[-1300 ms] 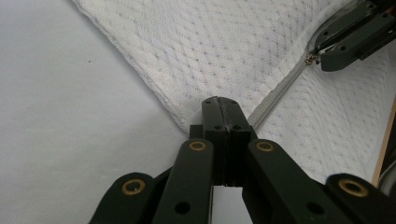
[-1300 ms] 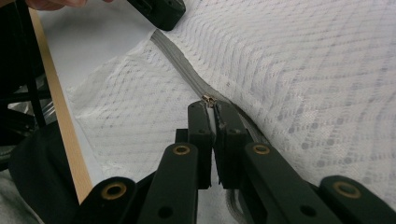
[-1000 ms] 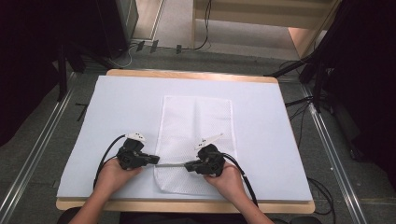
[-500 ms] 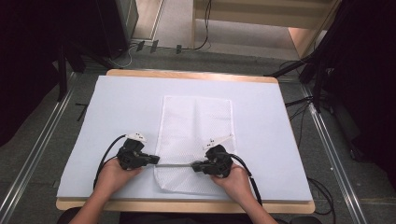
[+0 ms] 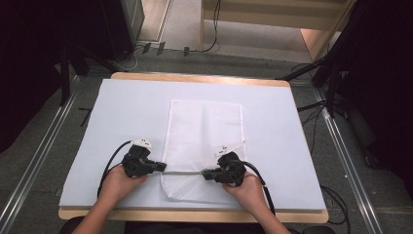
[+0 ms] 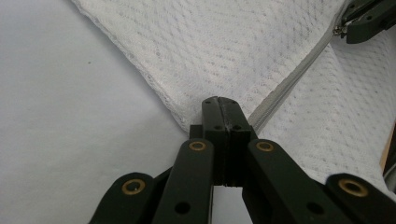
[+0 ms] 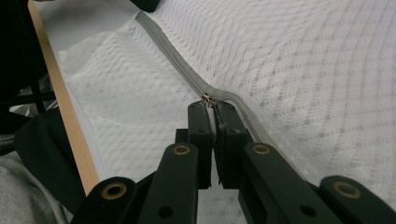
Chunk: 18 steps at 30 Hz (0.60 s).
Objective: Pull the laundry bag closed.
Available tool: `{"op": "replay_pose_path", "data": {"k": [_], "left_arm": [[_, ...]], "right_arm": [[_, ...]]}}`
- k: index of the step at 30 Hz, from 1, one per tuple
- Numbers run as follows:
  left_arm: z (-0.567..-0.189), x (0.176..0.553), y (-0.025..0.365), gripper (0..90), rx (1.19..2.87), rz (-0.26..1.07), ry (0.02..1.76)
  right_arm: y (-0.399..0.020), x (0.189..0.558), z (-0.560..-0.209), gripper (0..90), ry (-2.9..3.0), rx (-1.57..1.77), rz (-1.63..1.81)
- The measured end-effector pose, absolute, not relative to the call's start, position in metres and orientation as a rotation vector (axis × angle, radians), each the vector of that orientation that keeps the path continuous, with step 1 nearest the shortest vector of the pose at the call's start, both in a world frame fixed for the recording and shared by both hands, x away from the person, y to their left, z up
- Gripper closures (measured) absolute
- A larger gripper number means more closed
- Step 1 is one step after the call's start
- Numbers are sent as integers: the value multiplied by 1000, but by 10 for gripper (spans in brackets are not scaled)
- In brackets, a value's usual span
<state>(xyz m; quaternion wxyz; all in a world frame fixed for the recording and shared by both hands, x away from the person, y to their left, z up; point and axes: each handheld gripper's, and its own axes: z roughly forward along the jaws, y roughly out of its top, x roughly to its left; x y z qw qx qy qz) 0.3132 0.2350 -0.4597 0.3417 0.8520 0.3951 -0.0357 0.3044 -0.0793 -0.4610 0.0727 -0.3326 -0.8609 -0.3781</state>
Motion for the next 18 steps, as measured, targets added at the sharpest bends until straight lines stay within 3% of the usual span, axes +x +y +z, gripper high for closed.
{"op": "replay_pose_path", "data": {"k": [18], "left_arm": [[-460,313,235,900,2211,-93,1032]], "right_arm": [[-106,304,-458,885,-2566,-1060,-1142]]}}
